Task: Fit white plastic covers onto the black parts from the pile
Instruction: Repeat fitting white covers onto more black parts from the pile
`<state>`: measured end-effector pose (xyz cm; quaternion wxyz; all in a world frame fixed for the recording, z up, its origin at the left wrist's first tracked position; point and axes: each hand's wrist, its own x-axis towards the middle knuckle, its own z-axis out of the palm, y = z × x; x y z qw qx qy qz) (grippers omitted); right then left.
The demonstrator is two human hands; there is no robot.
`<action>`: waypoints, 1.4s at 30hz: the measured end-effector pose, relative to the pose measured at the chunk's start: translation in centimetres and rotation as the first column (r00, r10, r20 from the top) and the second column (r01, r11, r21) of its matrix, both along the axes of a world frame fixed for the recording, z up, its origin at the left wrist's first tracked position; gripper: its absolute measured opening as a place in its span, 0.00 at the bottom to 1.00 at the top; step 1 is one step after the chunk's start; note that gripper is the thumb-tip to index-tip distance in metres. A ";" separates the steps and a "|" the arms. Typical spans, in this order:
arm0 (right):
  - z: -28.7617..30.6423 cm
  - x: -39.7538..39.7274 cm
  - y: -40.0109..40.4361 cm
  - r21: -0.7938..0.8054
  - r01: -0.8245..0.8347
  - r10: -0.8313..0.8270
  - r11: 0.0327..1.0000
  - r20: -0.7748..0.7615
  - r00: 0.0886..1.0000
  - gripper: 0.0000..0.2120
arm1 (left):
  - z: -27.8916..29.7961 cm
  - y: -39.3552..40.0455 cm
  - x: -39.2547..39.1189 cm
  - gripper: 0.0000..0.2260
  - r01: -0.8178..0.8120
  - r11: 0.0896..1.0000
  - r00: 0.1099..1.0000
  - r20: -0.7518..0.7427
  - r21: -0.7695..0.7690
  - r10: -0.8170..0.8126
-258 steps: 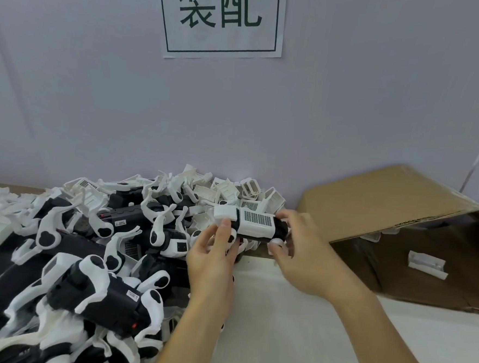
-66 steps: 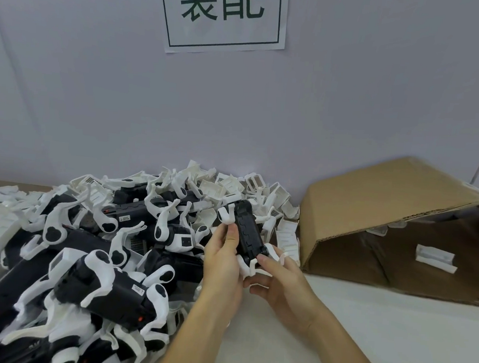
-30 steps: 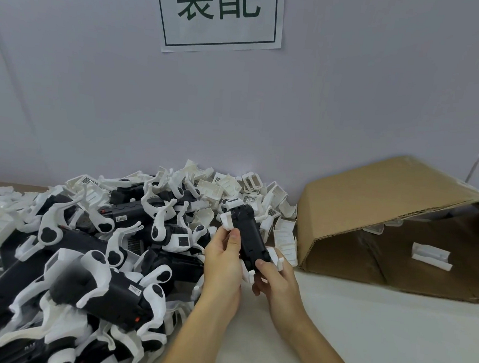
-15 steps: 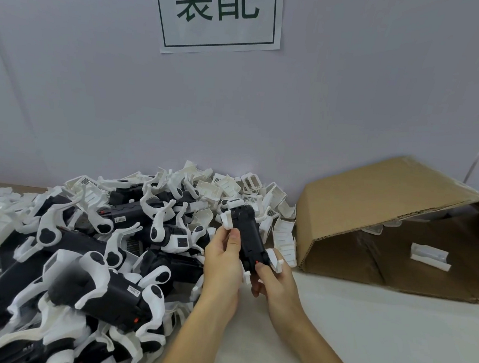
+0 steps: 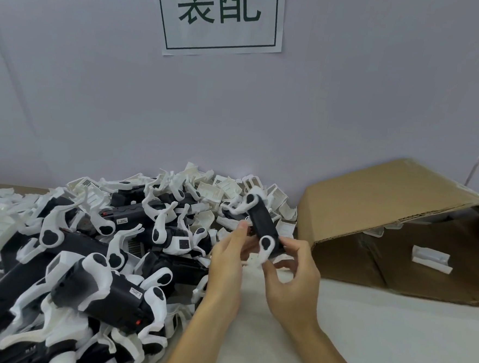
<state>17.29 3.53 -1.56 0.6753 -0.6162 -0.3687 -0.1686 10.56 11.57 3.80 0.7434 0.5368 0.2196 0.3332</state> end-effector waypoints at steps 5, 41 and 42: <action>0.0 0.0 -0.1 -0.069 0.079 -0.050 0.994 0.346 0.937 0.22 | 0.1 0.3 -0.3 0.13 0.007 1.000 1.000 0.010 0.005 -0.007; -0.4 2.1 -0.4 -0.814 0.338 -0.387 0.472 0.153 0.909 0.09 | 0.5 0.7 -0.7 0.16 0.038 0.937 0.967 0.251 -0.348 0.054; -0.5 2.2 -0.5 -0.802 0.338 -0.376 0.492 0.155 0.914 0.09 | 0.5 0.7 -0.6 0.16 0.038 0.939 0.967 0.248 -0.341 0.051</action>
